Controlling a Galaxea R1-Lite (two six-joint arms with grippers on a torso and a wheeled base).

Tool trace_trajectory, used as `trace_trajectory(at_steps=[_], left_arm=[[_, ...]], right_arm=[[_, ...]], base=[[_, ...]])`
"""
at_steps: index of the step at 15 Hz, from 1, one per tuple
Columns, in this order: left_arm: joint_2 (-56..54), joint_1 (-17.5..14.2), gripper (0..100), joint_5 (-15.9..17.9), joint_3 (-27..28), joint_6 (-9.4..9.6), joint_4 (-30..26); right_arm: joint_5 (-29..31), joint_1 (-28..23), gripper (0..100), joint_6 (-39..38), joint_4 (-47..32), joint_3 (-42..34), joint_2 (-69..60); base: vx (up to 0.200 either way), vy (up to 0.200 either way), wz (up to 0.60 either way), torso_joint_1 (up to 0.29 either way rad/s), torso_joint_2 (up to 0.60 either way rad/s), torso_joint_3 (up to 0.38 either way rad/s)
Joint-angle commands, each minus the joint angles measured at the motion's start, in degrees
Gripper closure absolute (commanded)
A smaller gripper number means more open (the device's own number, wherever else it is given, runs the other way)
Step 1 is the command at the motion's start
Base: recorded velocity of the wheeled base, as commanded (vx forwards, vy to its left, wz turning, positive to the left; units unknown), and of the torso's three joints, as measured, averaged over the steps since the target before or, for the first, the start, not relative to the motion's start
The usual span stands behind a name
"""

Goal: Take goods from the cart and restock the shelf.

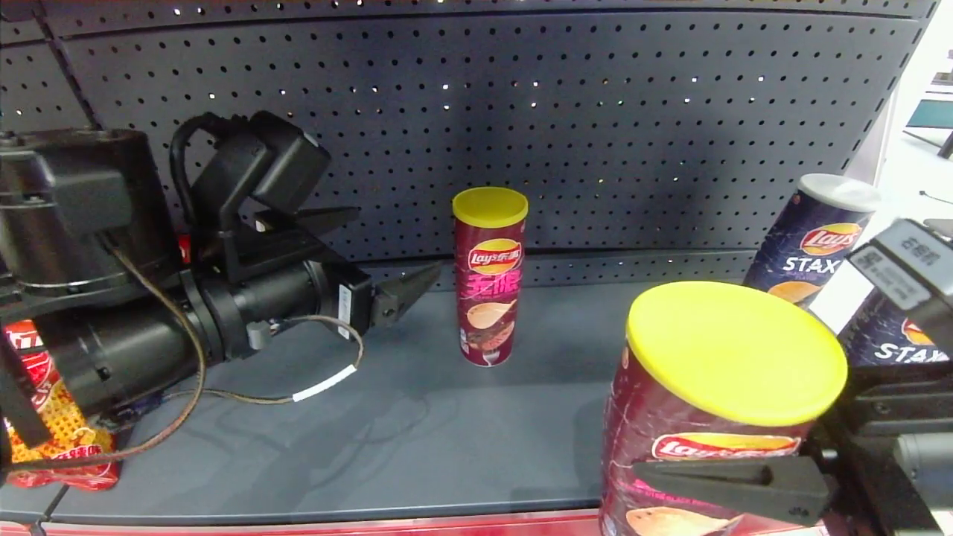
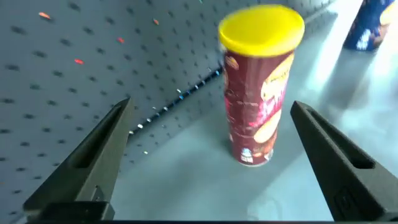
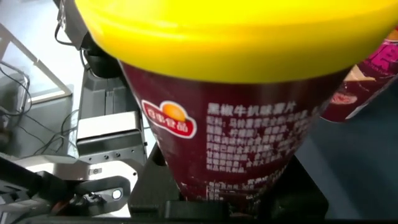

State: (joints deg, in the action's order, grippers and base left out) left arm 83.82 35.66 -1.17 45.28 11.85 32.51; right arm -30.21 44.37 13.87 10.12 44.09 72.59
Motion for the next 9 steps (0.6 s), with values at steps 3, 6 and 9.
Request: trace_trajectory(at_steps=[3, 6, 9], left_arm=[[1.96, 1.26, 0, 0.29, -0.98, 0.19, 0.01], [1.87, 0.99, 0, 4.16, -2.74, 0.19, -0.08], [1.78, -4.10, 0, 13.39, -1.86, 0.10, 0.01]], right_arm=[[-0.03, 0.01, 100, 0.01, -0.01, 0.73, 1.41], [-0.03, -0.60, 100, -0.07, -0.01, 0.64, 0.97], [-0.03, -1.13, 100, -0.07, -0.01, 0.73, 0.79]], base=[[0.000, 0.000, 0.00, 0.000, 0.00, 0.000], [0.000, 0.000, 0.00, 0.000, 0.00, 0.000], [0.000, 0.000, 0.00, 0.000, 0.00, 0.000]])
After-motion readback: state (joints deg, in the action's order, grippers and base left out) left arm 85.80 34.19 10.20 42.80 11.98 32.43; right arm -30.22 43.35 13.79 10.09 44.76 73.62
